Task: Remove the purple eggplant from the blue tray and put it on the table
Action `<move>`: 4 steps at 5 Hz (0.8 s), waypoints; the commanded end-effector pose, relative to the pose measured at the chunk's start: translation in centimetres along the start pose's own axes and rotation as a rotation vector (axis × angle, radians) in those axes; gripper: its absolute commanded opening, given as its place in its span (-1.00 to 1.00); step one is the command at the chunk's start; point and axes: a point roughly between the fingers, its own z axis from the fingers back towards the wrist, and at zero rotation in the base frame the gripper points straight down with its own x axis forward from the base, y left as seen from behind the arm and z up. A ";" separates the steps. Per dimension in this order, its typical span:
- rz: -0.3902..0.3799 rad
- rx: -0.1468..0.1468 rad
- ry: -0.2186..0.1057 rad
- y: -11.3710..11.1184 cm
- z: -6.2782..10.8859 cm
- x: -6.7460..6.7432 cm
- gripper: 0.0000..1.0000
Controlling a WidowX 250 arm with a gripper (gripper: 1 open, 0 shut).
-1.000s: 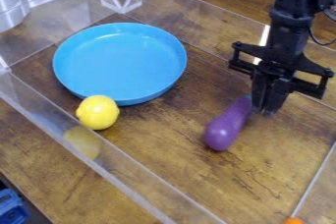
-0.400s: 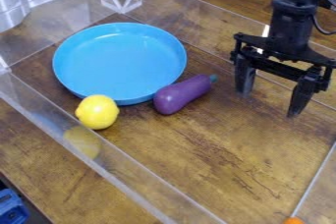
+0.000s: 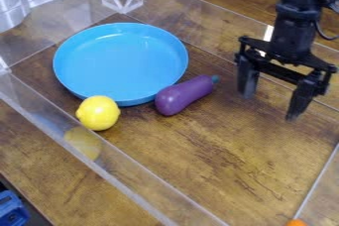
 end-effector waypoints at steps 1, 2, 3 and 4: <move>0.015 -0.006 -0.054 2.1 1.9 1.5 1.00; -0.007 -0.002 -0.038 3.1 0.6 1.4 1.00; -0.034 0.002 -0.023 4.3 -0.6 1.2 1.00; -0.025 0.004 -0.013 4.7 -0.9 1.0 1.00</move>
